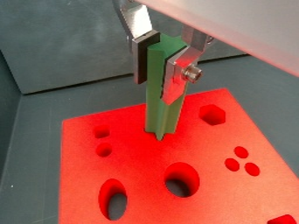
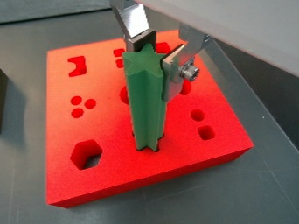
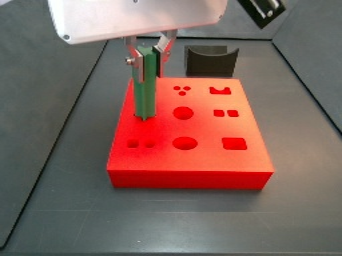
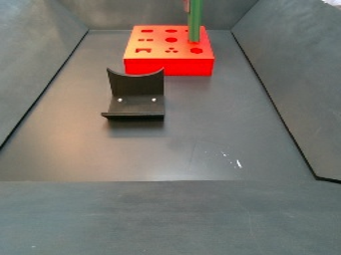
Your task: Insert the star object.
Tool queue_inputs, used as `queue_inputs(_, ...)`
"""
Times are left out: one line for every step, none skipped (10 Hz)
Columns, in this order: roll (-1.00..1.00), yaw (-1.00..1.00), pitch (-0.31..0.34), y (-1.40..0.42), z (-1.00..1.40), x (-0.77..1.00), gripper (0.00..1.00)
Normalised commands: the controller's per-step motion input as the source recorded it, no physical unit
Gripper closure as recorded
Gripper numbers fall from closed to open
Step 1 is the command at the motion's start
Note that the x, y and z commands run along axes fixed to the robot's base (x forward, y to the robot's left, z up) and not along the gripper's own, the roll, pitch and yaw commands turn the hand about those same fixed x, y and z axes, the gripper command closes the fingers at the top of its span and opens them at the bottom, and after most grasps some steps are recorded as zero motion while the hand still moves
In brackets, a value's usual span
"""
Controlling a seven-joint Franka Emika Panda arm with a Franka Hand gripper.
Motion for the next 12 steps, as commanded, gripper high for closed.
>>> queue_inputs(0.0,0.0,0.0,-0.01,-1.0,-0.03,1.0)
queue_inputs(0.0,-0.02,-0.001,-0.04,-1.0,-0.04,1.0)
queue_inputs(0.0,-0.02,-0.019,-0.08,-1.0,-0.01,1.0)
queue_inputs(0.0,-0.05,-0.011,-0.08,-1.0,-0.04,1.0)
queue_inputs(0.0,-0.07,-0.013,-0.07,-1.0,-0.06,1.0)
queue_inputs(0.0,0.0,-0.064,0.0,-1.0,-0.07,1.0)
queue_inputs(0.05,0.07,0.0,0.0,-0.61,0.0,1.0)
queue_inputs(0.02,0.0,-0.003,-0.01,0.0,-0.04,1.0)
queue_inputs(0.17,0.0,0.0,-0.15,-0.32,0.0,1.0)
queue_inputs(0.16,0.0,-0.033,-0.12,-0.58,-0.06,1.0)
queue_inputs(0.13,0.0,-0.02,-0.11,-0.46,-0.05,1.0)
queue_inputs(0.0,0.0,0.0,0.0,-0.05,0.0,1.0)
